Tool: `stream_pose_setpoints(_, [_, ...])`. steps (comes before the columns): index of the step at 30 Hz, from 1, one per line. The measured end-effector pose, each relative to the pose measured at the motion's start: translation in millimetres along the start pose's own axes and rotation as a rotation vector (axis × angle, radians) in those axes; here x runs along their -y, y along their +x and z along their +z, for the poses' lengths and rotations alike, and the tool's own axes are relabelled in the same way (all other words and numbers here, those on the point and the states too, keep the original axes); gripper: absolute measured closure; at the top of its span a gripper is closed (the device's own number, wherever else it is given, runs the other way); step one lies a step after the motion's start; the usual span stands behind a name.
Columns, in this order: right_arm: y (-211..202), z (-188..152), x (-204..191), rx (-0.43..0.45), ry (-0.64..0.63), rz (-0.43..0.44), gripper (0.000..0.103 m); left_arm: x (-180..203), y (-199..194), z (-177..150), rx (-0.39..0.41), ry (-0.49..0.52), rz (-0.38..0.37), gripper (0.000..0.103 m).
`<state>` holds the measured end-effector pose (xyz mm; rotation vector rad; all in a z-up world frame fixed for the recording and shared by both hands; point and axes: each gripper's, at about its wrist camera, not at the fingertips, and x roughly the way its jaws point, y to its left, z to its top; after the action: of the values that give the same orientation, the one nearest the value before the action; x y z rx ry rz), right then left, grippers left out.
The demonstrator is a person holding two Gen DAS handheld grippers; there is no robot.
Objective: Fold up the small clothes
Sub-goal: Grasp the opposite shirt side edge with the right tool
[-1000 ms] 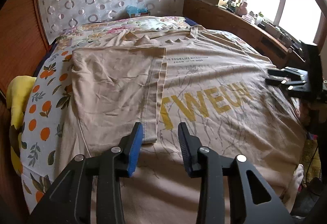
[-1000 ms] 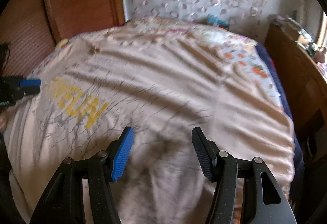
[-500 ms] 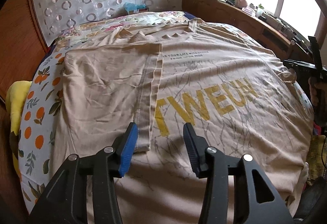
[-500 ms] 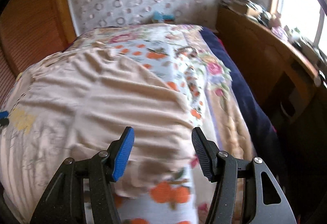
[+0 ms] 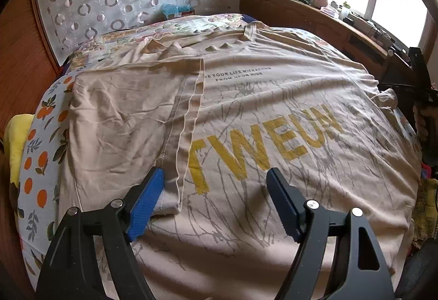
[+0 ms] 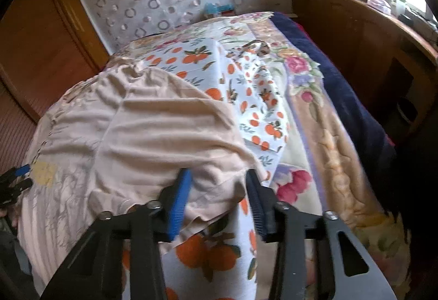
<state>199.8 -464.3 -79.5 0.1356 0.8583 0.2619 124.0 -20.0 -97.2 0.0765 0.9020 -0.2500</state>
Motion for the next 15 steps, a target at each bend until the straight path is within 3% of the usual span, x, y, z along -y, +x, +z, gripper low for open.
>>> stream_pose_setpoints(3, [-4.4,-1.5,-2.6,0.003,-0.048,-0.049,0.085,1.2,0.1,-0.5,-0.006,0.014,0.006,0.022])
stream_pose_setpoints(4, [-5.8,-1.5,-3.8,0.007,-0.068,-0.081,0.096,3.1,0.9,-0.6,-0.01,0.025,0.018,0.021])
stream_pose_setpoints(5, [-7.2,-0.7,-4.7,0.006,-0.081,-0.085,0.098,5.9,1.5,-0.8,-0.012,0.036,0.029,0.02])
stream_pose_setpoints(9, [-17.2,2.2,-16.5,0.037,-0.116,-0.089,0.099,5.7,1.5,-0.4,-0.015,0.033,0.021,0.019])
stream_pose_setpoints(15, [-51.3,13.5,-64.7,0.177,-0.197,-0.054,0.1,9.9,3.1,0.0,-0.022,0.045,0.019,0.014])
